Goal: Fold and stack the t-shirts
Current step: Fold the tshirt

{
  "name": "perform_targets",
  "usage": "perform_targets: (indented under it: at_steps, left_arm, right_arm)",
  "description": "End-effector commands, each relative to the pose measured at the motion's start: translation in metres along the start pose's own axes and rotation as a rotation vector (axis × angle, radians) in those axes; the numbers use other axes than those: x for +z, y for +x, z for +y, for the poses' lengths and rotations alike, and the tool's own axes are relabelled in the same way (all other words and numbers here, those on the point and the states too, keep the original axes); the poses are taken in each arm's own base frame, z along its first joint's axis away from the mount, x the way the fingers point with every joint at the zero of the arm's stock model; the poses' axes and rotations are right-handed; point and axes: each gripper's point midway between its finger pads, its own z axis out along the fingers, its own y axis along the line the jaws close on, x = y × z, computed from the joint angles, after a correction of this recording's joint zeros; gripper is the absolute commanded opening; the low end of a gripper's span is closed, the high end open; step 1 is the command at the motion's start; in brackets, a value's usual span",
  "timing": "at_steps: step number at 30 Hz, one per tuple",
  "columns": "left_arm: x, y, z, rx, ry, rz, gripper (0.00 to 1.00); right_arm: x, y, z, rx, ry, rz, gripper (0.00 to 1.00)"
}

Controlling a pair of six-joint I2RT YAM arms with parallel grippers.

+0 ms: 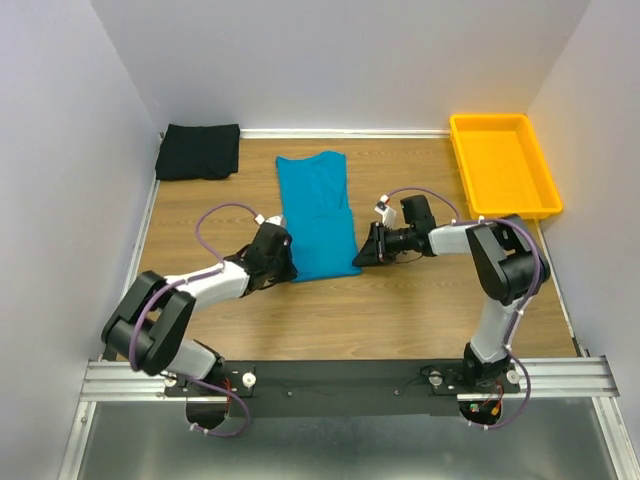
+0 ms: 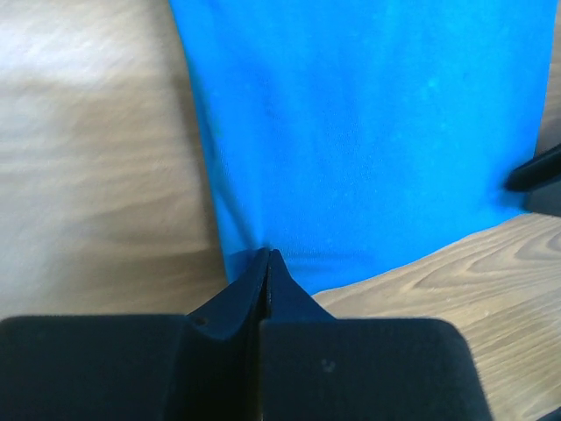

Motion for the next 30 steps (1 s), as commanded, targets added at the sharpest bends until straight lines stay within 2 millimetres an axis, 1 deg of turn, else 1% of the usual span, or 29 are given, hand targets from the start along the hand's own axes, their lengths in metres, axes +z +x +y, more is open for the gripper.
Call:
perform_targets:
  at_steps: [1,2,3,4,5,6,8,9,10,11,12,14,15,16,18,19,21,23,25,26,27,28,29,30]
  left_arm:
    - [-0.019,0.002,0.02,-0.036,-0.088,-0.036,0.06]
    - [-0.023,-0.002,0.018,-0.042,-0.083,-0.052,0.08]
    - [-0.027,-0.004,0.017,-0.051,-0.081,-0.067,0.1]
    - [-0.031,-0.01,0.018,-0.06,-0.091,-0.096,0.12]
    - [-0.039,-0.018,0.014,-0.071,-0.076,-0.134,0.14]
    - [-0.043,-0.021,0.014,-0.086,-0.079,-0.149,0.17]
    - [-0.054,-0.034,0.012,-0.108,-0.08,-0.212,0.2]
    - [-0.057,-0.037,0.014,-0.122,-0.089,-0.226,0.2]
    - [-0.063,-0.043,0.016,-0.146,-0.098,-0.259,0.21]
    - [-0.065,-0.043,0.018,-0.156,-0.108,-0.268,0.21]
    - [-0.067,-0.044,0.024,-0.168,-0.137,-0.278,0.22]
    - [-0.071,-0.043,0.028,-0.19,-0.153,-0.289,0.24]
    - [-0.071,-0.043,0.029,-0.193,-0.154,-0.292,0.24]
    - [-0.073,-0.044,0.029,-0.199,-0.151,-0.298,0.24]
    - [-0.072,-0.042,0.03,-0.202,-0.153,-0.296,0.25]
    - [-0.072,-0.041,0.031,-0.202,-0.156,-0.293,0.25]
    - [-0.072,-0.041,0.031,-0.202,-0.158,-0.29,0.25]
    - [-0.072,-0.041,0.031,-0.199,-0.158,-0.288,0.25]
    - [-0.072,-0.042,0.031,-0.194,-0.156,-0.291,0.27]
    - [-0.071,-0.043,0.031,-0.19,-0.156,-0.292,0.27]
    - [-0.071,-0.045,0.029,-0.188,-0.148,-0.298,0.28]
    - [-0.07,-0.046,0.028,-0.176,-0.14,-0.293,0.28]
    - [-0.066,-0.045,0.029,-0.171,-0.144,-0.28,0.29]
    - [-0.065,-0.052,0.027,-0.172,-0.138,-0.291,0.29]
  right_arm:
    - [-0.014,-0.012,0.036,-0.066,-0.073,-0.036,0.35]
    - [-0.015,-0.014,0.045,-0.081,-0.088,-0.037,0.36]
    - [-0.01,-0.01,0.057,-0.107,-0.107,-0.022,0.36]
    - [-0.008,-0.014,0.069,-0.132,-0.125,-0.021,0.37]
    - [-0.004,-0.014,0.078,-0.139,-0.139,-0.014,0.38]
    - [0.006,-0.008,0.088,-0.157,-0.155,0.009,0.38]
    - [0.019,-0.005,0.101,-0.155,-0.182,0.026,0.38]
    - [0.032,-0.001,0.106,-0.173,-0.211,0.033,0.39]
    - [0.038,0.001,0.108,-0.127,-0.224,0.04,0.39]
    - [0.045,-0.001,0.112,-0.147,-0.258,0.018,0.39]
    - [0.058,0.008,0.103,-0.114,-0.257,0.044,0.39]
    - [0.07,0.012,0.1,-0.093,-0.268,0.053,0.4]
    - [0.081,0.02,0.086,-0.065,-0.249,0.077,0.4]
    - [0.085,0.022,0.079,-0.056,-0.24,0.08,0.4]
    - [0.096,0.029,0.057,-0.013,-0.194,0.087,0.4]
    - [0.099,0.03,0.05,-0.004,-0.178,0.085,0.4]
    - [0.102,0.031,0.043,0.014,-0.154,0.079,0.4]
    - [0.097,0.029,0.05,0.014,-0.166,0.076,0.4]
    - [0.09,0.022,0.064,-0.013,-0.178,0.058,0.4]
    - [0.082,0.012,0.08,-0.083,-0.192,0.03,0.4]
    - [0.078,0.012,0.076,-0.072,-0.14,0.04,0.41]
    - [0.075,0.006,0.079,-0.099,-0.118,0.033,0.41]
    - [0.071,-0.006,0.086,-0.165,-0.104,0.009,0.43]
    - [0.062,-0.016,0.09,-0.169,-0.081,-0.014,0.43]
